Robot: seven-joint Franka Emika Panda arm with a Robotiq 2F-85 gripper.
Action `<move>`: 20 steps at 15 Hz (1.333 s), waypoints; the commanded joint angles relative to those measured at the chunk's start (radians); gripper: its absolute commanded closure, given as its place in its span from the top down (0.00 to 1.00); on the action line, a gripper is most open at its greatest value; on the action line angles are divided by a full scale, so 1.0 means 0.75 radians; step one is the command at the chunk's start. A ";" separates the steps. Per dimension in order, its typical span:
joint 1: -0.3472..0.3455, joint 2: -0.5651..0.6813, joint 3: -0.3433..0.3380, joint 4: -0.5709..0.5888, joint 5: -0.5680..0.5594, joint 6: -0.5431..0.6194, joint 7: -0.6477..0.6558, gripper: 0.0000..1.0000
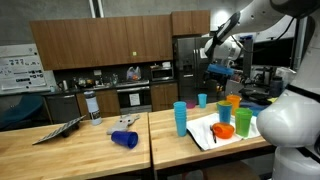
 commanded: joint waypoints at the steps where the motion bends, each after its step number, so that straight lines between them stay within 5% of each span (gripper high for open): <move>1: 0.013 0.020 -0.018 0.020 0.043 -0.009 -0.097 1.00; 6: 0.015 0.036 -0.022 0.026 0.055 -0.009 -0.115 1.00; 12: 0.093 0.089 -0.030 0.093 0.054 -0.160 -0.538 1.00; 20: 0.030 0.330 -0.116 0.430 -0.002 -0.431 -1.214 1.00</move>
